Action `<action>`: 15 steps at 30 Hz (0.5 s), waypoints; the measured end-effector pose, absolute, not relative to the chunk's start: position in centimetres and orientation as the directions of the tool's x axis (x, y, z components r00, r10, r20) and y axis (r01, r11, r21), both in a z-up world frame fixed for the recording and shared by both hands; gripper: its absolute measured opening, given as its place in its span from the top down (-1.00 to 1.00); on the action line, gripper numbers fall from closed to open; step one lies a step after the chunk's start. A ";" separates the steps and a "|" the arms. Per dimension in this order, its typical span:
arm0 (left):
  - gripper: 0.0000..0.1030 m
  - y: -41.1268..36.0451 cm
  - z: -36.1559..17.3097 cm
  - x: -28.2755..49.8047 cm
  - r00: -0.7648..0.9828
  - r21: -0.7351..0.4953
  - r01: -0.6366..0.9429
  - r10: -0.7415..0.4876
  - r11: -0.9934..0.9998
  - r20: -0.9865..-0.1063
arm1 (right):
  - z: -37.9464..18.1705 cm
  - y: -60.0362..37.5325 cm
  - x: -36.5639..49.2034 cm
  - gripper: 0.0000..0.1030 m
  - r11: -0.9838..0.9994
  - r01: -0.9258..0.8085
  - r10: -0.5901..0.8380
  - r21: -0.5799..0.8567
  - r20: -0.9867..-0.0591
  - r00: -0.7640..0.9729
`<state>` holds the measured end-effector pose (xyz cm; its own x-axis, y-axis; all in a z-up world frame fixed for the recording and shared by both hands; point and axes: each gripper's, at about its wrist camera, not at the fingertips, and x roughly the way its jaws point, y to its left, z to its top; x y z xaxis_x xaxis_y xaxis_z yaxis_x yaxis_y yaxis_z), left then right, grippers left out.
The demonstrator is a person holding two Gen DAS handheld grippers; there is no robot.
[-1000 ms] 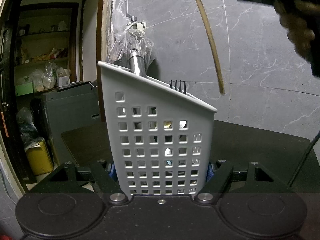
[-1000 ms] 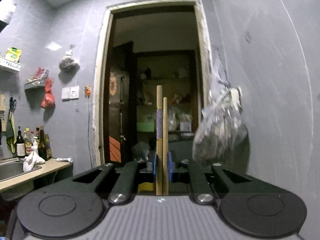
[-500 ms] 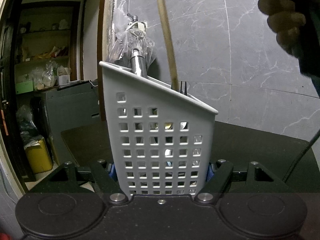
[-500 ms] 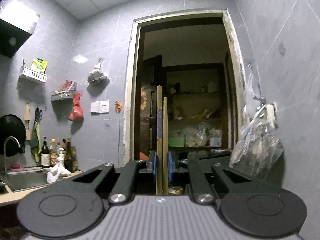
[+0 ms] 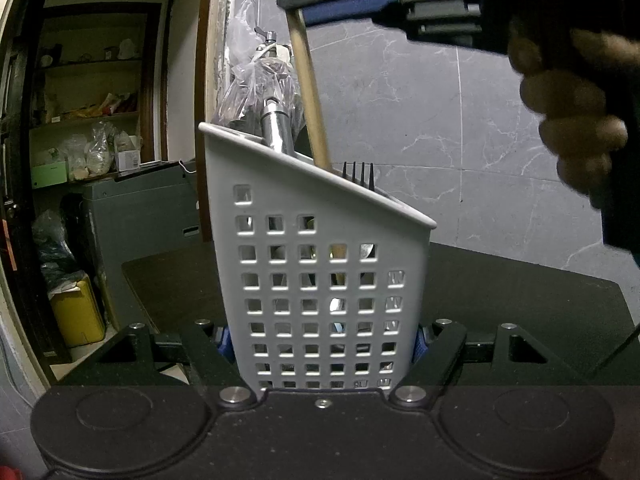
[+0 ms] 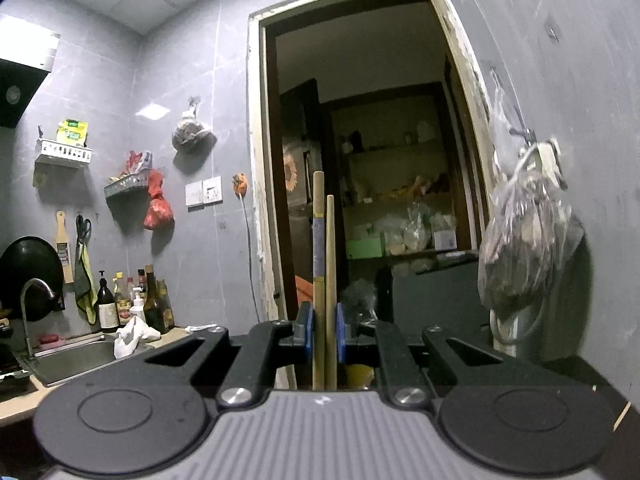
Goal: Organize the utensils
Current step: 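Raise the purple-banded chopsticks above the basket rim with the right tool, then lower the chopsticks into the basket and open the right tool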
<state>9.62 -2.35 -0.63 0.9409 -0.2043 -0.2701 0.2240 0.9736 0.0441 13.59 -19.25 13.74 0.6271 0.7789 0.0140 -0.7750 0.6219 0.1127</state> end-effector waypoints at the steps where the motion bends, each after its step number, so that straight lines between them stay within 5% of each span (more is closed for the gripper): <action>1: -0.48 -2.3 -0.6 9.6 0.941 0.044 0.224 -0.204 0.974 -0.270 | 13.4 -19.3 13.7 0.74 0.623 -0.773 0.778 0.121 0.009 0.628; 15: -0.48 -2.4 -0.6 9.6 0.941 0.044 0.224 -0.204 0.974 -0.270 | 10.1 -19.8 14.7 0.73 0.639 -0.747 0.766 0.183 -0.059 0.640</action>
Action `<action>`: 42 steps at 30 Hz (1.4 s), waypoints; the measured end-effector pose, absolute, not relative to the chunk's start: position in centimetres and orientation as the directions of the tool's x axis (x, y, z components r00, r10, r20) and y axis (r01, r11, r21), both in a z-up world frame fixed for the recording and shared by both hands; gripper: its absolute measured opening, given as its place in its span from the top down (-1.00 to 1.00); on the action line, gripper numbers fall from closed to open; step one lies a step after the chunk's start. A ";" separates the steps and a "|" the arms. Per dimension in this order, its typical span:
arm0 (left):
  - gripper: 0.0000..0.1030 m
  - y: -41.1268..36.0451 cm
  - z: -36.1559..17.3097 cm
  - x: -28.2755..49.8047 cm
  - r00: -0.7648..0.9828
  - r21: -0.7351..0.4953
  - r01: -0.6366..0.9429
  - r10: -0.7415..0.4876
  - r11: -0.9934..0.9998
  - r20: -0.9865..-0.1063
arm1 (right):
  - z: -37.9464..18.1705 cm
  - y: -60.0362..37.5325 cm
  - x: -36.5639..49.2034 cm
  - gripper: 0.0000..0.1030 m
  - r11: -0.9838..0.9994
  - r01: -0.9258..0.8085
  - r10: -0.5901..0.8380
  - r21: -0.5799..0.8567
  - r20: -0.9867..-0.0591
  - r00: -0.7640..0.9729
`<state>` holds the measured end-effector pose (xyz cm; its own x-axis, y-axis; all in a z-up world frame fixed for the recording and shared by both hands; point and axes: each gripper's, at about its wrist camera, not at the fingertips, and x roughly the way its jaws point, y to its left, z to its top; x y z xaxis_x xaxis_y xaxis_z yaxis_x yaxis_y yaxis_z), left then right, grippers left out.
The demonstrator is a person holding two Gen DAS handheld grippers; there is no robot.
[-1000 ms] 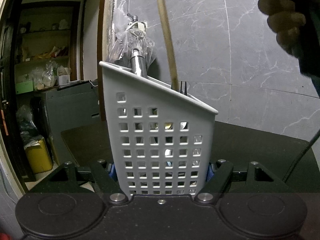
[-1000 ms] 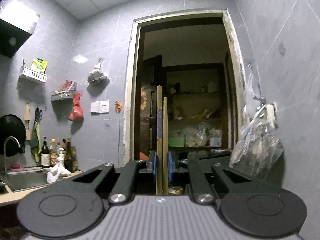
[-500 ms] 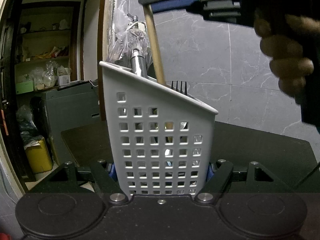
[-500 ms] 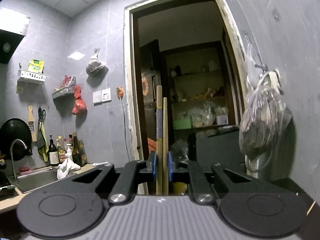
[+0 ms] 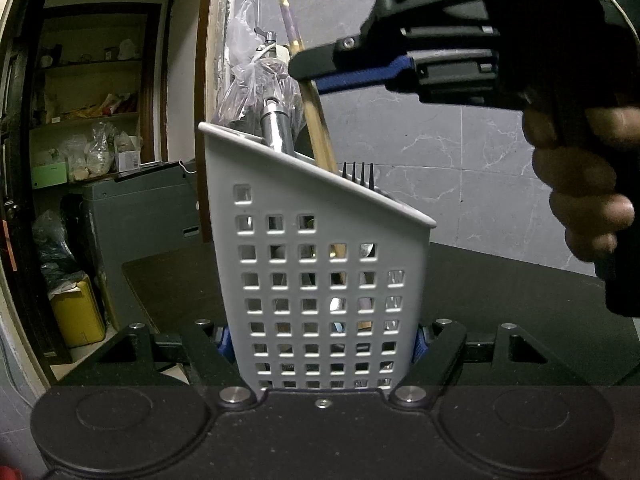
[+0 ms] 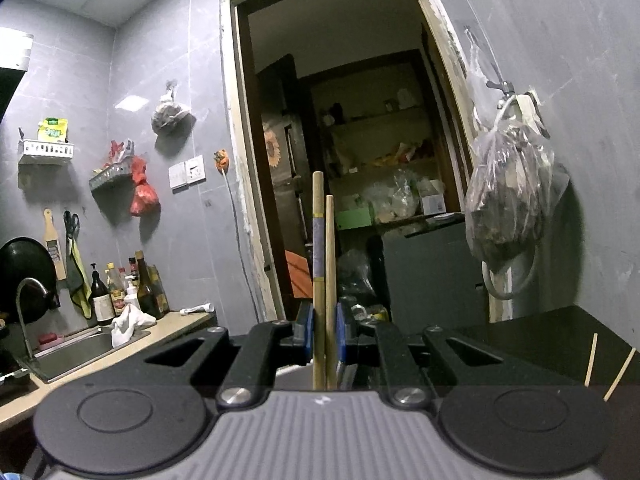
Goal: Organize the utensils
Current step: 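Lower the chopsticks into the basket and open the right tool, then move the right tool back to the table over the plain chopsticks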
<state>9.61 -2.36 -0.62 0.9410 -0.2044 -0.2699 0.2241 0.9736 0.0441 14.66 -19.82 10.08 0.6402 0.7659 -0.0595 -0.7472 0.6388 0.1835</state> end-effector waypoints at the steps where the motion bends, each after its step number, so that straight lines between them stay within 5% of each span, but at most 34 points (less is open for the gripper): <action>1: -0.48 -2.4 -0.6 9.6 0.941 0.044 0.224 -0.204 0.974 -0.270 | 9.9 -19.8 14.6 0.73 0.640 -0.746 0.765 0.184 -0.062 0.641; 18: -0.48 -2.4 -0.6 9.6 0.941 0.045 0.224 -0.204 0.974 -0.270 | 8.1 -20.7 14.8 0.68 0.642 -0.734 0.764 0.220 -0.100 0.638; 30: -0.48 -2.3 -0.6 9.5 0.941 0.045 0.223 -0.203 0.974 -0.269 | 7.9 -23.7 13.7 -0.87 0.660 -0.717 0.740 0.226 -0.033 0.671; 37: -0.48 -2.4 -0.4 9.5 0.943 0.045 0.217 -0.198 0.975 -0.268 | 8.1 -26.8 14.4 -0.99 0.843 -0.484 0.507 0.235 -0.045 0.861; 42: -0.48 -2.5 -0.4 9.5 0.943 0.045 0.217 -0.198 0.975 -0.269 | 6.8 -26.6 16.8 -0.99 0.929 -0.308 0.355 0.207 -0.258 0.899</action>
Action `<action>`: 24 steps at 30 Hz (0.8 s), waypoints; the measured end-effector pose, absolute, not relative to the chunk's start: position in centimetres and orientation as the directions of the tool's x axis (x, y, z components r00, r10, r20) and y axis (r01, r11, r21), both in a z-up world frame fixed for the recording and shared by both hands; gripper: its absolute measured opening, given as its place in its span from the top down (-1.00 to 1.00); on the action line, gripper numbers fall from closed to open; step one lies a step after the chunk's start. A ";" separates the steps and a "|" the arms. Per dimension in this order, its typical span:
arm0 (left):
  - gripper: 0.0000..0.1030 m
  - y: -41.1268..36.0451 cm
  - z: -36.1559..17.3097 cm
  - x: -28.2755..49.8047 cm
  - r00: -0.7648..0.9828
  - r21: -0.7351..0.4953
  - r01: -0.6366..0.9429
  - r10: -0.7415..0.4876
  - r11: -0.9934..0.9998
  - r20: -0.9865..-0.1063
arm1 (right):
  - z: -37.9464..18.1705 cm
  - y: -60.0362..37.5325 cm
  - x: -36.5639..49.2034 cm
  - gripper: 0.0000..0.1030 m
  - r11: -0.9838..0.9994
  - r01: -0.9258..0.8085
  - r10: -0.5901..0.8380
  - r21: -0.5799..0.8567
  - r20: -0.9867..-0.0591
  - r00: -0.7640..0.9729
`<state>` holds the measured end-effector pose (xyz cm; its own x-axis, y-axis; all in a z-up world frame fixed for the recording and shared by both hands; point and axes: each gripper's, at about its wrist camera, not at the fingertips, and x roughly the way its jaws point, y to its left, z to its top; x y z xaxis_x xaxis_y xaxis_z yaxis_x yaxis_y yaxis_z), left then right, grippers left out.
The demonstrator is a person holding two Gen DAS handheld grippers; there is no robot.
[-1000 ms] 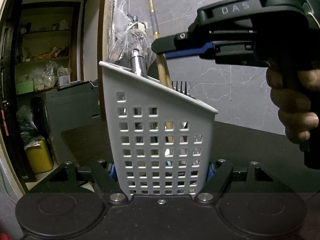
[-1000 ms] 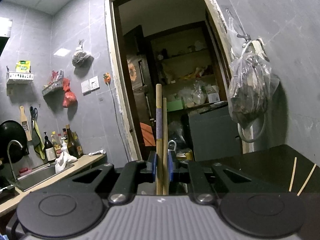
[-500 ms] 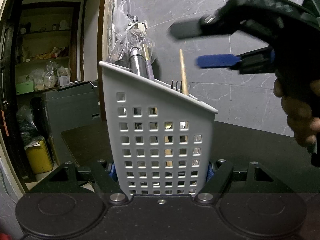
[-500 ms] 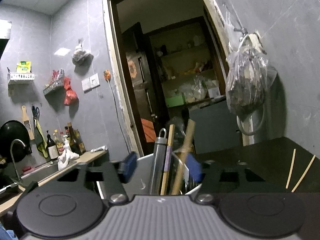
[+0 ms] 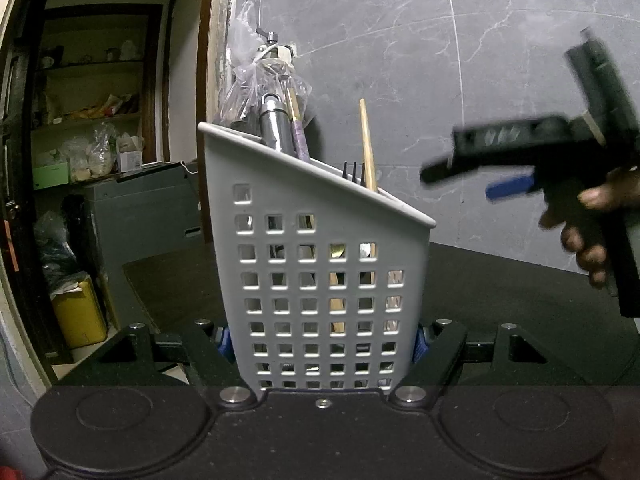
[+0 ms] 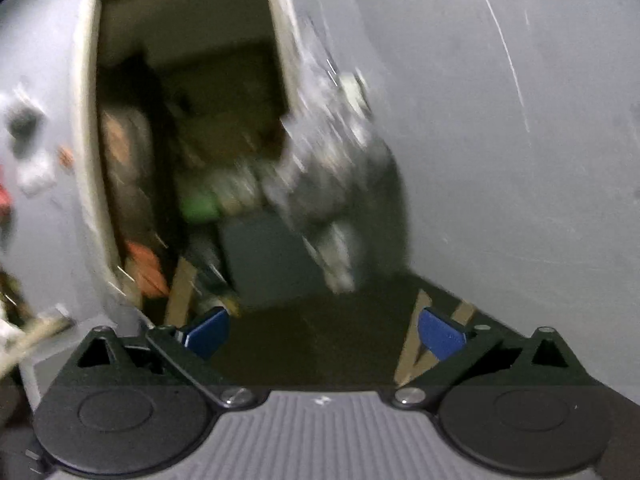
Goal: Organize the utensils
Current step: 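Move the right tool back to the table over the plain chopsticks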
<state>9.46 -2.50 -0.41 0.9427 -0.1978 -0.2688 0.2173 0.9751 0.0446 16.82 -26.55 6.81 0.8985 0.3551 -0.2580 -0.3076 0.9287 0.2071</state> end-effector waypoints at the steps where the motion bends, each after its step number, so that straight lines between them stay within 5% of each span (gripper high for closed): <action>1: -0.48 -2.5 -0.4 9.5 0.942 0.043 0.217 -0.197 0.975 -0.271 | 6.5 -26.5 17.4 -0.99 0.940 -0.276 0.327 0.200 -0.303 0.895; 8: -0.48 -2.3 0.2 10.0 0.934 0.004 0.211 -0.200 0.978 -0.295 | 3.9 -26.7 22.5 -0.99 0.962 -0.155 0.255 0.224 -0.541 0.801; 24: -0.49 -2.3 -0.4 10.2 0.933 -0.002 0.211 -0.202 0.977 -0.298 | -1.3 -26.3 33.5 -0.99 0.978 0.015 0.138 0.207 -0.704 0.697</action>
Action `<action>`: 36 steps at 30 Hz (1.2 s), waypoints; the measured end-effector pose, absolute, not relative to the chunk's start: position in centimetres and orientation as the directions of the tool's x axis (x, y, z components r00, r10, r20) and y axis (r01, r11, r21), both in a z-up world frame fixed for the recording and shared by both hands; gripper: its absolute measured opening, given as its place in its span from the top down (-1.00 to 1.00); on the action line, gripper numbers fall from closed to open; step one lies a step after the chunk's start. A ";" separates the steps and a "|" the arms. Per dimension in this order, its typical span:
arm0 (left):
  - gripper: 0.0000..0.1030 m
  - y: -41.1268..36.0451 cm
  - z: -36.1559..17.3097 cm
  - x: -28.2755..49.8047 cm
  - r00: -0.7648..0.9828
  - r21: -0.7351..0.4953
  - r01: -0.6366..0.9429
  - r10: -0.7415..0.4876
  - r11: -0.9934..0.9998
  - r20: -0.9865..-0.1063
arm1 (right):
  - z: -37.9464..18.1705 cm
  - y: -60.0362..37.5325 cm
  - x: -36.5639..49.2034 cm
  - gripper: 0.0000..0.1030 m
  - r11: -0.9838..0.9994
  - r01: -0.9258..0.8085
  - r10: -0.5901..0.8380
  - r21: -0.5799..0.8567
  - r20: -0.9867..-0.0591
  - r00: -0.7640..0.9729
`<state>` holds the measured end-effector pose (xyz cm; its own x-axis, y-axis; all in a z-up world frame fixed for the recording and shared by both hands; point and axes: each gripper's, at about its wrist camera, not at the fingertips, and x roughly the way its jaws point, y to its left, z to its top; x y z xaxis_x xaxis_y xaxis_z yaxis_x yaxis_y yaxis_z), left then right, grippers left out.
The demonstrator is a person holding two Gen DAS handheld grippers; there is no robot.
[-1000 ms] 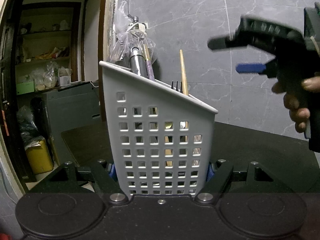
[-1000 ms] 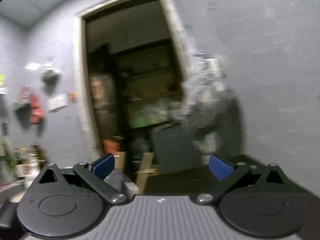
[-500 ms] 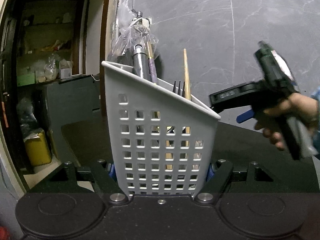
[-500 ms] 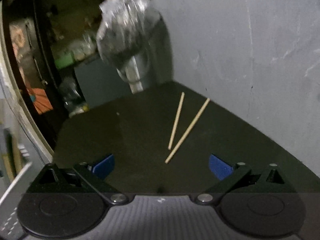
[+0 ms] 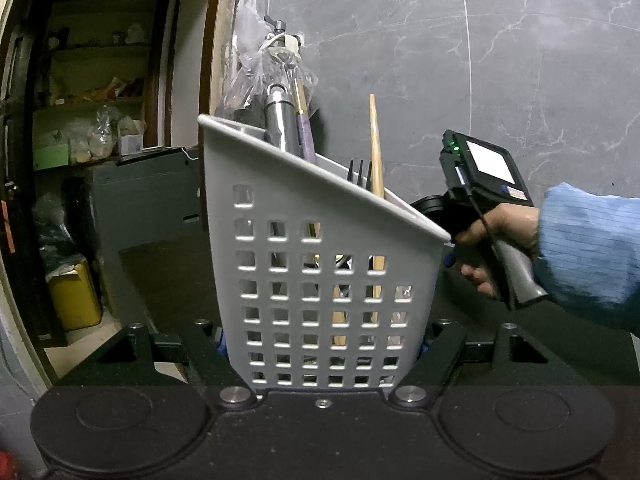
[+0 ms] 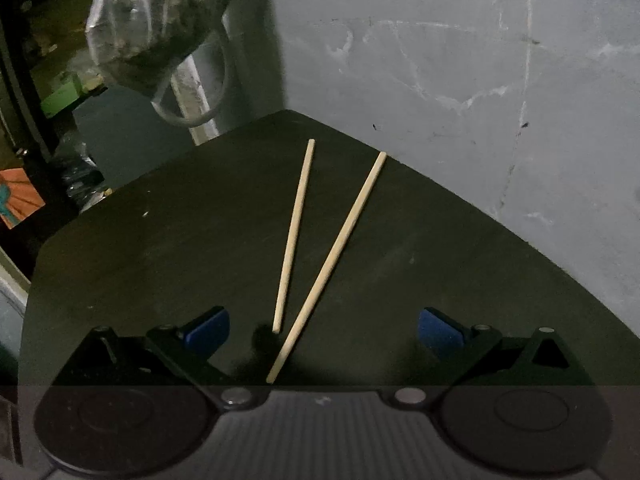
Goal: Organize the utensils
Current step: 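Move the right tool back to the table over the plain chopsticks, then close the right tool on the plain wooden chopstick pair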
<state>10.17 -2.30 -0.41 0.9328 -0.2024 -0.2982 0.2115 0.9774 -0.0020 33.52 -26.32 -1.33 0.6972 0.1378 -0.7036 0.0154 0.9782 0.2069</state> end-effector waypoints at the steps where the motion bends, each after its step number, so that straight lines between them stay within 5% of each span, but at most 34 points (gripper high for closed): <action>1: -0.49 -2.3 -0.4 10.2 0.932 -0.003 0.212 -0.203 0.977 -0.299 | -1.5 -26.3 34.0 -0.99 0.978 0.020 0.137 0.208 -0.709 0.692; 31: -0.51 -2.1 -0.7 11.0 0.927 -0.027 0.228 -0.226 0.973 -0.300 | -2.6 -22.7 40.8 -0.99 0.995 0.066 -0.002 0.071 -0.668 0.745; 36: -0.51 -2.2 -0.7 11.1 0.927 -0.027 0.226 -0.224 0.974 -0.301 | -2.6 -22.5 40.9 -0.66 0.995 0.073 -0.017 0.062 -0.634 0.773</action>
<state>11.13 -2.18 -0.73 0.9270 -0.2238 -0.3010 0.2264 0.9737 -0.0269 40.90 -22.53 -2.62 0.7732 -0.0168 -0.6340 0.0727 0.9954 0.0623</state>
